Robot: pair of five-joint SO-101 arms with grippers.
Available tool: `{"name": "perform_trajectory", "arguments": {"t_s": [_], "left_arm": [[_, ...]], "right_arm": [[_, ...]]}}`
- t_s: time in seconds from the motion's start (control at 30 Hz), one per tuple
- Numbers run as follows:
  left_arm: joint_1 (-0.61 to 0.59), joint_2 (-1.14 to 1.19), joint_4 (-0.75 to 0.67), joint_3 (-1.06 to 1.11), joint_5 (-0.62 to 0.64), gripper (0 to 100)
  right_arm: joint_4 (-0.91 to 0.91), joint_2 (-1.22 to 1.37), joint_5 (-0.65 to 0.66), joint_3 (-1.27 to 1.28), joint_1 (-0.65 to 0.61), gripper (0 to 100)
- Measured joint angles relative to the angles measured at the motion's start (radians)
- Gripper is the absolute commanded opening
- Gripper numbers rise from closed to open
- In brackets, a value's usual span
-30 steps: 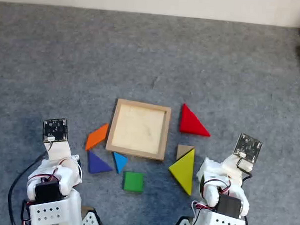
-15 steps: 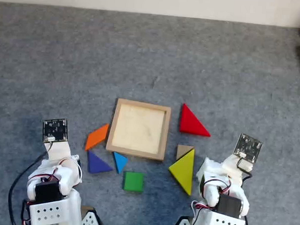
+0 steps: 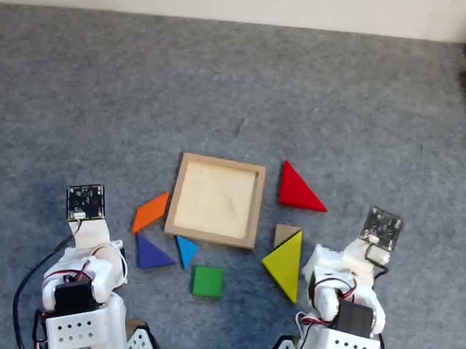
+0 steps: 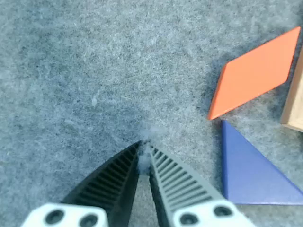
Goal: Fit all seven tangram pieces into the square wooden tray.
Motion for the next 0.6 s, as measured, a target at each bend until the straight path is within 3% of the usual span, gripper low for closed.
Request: {"name": "perform_trajectory", "arguments": {"t_s": [0.3,0.6], "left_arm": [[0.0,0.0,0.0,0.0,0.0,1],[0.0,0.0,0.0,0.0,0.0,1]], "right_arm": [[0.0,0.0,0.0,0.0,-0.084,0.5],[0.0,0.0,0.0,0.0,-0.091,0.5]]}}
